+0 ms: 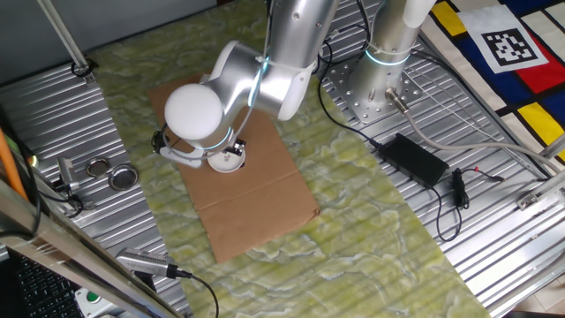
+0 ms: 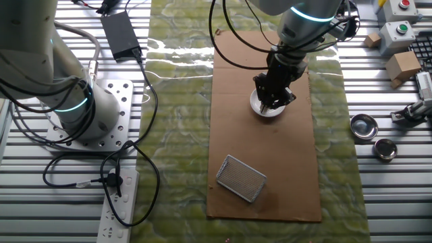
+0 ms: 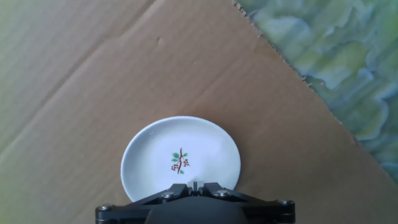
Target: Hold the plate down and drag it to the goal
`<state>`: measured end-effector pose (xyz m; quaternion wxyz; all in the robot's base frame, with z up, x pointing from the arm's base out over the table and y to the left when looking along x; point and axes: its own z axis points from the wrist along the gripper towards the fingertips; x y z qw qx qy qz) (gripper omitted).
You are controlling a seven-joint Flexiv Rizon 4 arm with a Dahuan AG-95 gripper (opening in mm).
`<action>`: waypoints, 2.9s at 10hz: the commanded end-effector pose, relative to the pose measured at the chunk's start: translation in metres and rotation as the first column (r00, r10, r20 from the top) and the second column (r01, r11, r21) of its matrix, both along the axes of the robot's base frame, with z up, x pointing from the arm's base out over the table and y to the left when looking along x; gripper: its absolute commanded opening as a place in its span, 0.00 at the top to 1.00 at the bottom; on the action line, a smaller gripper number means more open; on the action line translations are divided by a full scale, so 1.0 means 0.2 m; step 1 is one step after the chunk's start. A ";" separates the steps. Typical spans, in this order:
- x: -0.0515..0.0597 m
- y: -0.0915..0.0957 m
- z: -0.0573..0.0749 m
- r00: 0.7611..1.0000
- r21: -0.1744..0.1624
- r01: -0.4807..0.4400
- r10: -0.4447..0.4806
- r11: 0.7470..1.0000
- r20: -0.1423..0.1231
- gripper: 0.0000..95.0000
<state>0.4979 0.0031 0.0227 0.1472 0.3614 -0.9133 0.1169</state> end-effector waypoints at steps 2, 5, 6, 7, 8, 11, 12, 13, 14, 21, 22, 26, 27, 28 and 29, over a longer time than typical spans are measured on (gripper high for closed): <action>0.00 -0.02 0.00 1.000 0.000 -0.012 0.012 1.000 -0.001 1.00; -0.02 -0.05 0.00 1.000 0.001 -0.023 0.023 1.000 -0.005 1.00; -0.02 -0.06 0.00 1.000 0.001 -0.025 0.025 1.000 -0.005 1.00; -0.02 -0.07 0.00 1.000 -0.003 -0.027 0.027 1.000 -0.006 1.00; -0.03 -0.07 0.00 1.000 -0.004 -0.030 0.030 1.000 -0.007 1.00; -0.04 -0.11 0.01 0.999 -0.007 -0.046 0.046 0.999 -0.013 1.00; -0.05 -0.11 0.01 0.999 -0.008 -0.049 0.049 0.999 -0.014 1.00; -0.05 -0.13 0.01 0.998 -0.012 -0.054 0.054 0.998 -0.016 1.00; -0.05 -0.14 0.01 0.998 -0.013 -0.057 0.056 0.998 -0.017 1.00; -0.09 -0.27 0.03 0.994 -0.026 -0.102 0.101 0.994 -0.036 1.00; -0.09 -0.30 0.03 0.993 -0.026 -0.108 0.107 0.994 -0.038 1.00; -0.12 -0.36 0.02 0.992 -0.025 -0.120 0.119 0.992 -0.040 1.00; -0.12 -0.36 0.03 0.992 -0.020 -0.122 0.121 0.992 -0.040 1.00; -0.12 -0.36 0.03 0.992 -0.021 -0.122 0.121 0.992 -0.039 1.00; -0.12 -0.37 0.03 0.992 -0.022 -0.123 0.122 0.992 -0.040 1.00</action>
